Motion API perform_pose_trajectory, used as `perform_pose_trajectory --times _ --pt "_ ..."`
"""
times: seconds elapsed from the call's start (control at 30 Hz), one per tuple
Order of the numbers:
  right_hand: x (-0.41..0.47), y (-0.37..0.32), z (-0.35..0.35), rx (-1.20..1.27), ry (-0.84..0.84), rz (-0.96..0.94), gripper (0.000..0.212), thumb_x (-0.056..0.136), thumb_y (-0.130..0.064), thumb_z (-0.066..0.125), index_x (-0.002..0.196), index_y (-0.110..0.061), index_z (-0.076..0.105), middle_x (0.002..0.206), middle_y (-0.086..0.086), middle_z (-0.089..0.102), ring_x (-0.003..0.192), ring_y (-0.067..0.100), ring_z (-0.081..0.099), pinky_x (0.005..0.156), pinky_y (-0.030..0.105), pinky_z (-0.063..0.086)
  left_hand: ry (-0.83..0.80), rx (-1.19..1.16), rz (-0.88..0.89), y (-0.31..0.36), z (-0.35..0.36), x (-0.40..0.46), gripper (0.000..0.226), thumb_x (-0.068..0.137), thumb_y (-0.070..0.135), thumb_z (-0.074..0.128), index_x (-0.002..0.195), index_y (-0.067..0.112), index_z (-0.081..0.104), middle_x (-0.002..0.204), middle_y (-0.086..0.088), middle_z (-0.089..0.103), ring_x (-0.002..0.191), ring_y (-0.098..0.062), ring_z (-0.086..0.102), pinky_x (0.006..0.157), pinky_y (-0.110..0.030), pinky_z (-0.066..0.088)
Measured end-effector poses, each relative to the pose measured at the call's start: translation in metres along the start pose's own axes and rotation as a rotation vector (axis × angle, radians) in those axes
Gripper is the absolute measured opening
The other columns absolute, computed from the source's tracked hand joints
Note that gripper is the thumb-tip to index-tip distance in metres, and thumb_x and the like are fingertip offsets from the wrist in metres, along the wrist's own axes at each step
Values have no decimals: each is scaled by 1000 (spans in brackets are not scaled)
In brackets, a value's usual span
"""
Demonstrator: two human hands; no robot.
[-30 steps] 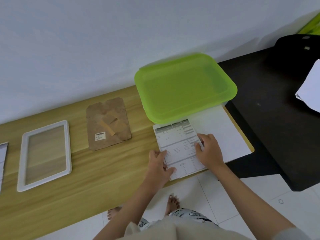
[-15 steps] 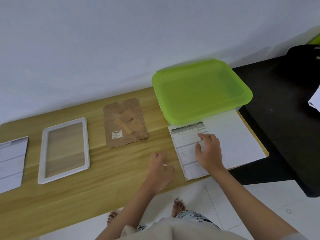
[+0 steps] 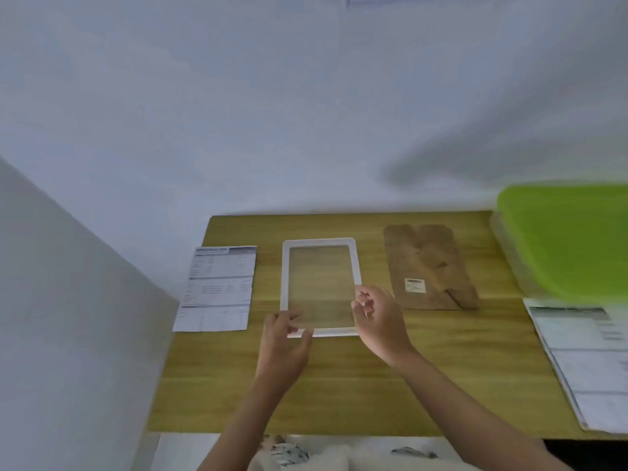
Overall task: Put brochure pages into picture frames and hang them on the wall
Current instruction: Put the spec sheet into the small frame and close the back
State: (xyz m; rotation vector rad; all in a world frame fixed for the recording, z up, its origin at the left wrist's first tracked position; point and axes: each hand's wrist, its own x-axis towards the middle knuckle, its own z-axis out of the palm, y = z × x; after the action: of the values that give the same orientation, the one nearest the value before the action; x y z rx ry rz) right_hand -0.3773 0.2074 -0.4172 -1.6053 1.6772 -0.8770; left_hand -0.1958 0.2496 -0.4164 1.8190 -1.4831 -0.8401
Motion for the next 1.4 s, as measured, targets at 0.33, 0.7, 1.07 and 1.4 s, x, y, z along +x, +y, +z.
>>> perform_pose_trajectory --times 0.33,0.7,1.07,1.4 --pt "27 -110 155 64 -234 168 35 92 -15 53 126 -10 52 114 4 58 91 11 56 76 25 50 208 61 -308 -120 -152 47 45 83 21 64 126 12 50 128 -8 42 120 -25 43 96 -36 40" --pt "37 -123 212 -168 -320 300 51 91 -24 52 139 -19 35 135 5 33 99 22 58 68 26 45 57 18 -284 -157 -165 68 48 76 7 68 122 10 56 115 -1 54 105 -18 55 83 -21 43" --pt "48 -123 205 32 -58 123 42 86 -1 52 122 -22 53 104 -6 57 90 10 57 79 27 52 66 -37 -174 -141 -175 86 53 75 7 73 124 11 56 104 7 50 90 -11 55 63 -9 48" --pt "41 -68 109 -3 148 131 40 89 -5 55 126 -23 53 107 -7 56 88 3 55 70 16 46 -169 -147 -19 -67 -118 81 43 76 9 73 114 24 59 98 13 64 84 -4 63 66 -12 52"
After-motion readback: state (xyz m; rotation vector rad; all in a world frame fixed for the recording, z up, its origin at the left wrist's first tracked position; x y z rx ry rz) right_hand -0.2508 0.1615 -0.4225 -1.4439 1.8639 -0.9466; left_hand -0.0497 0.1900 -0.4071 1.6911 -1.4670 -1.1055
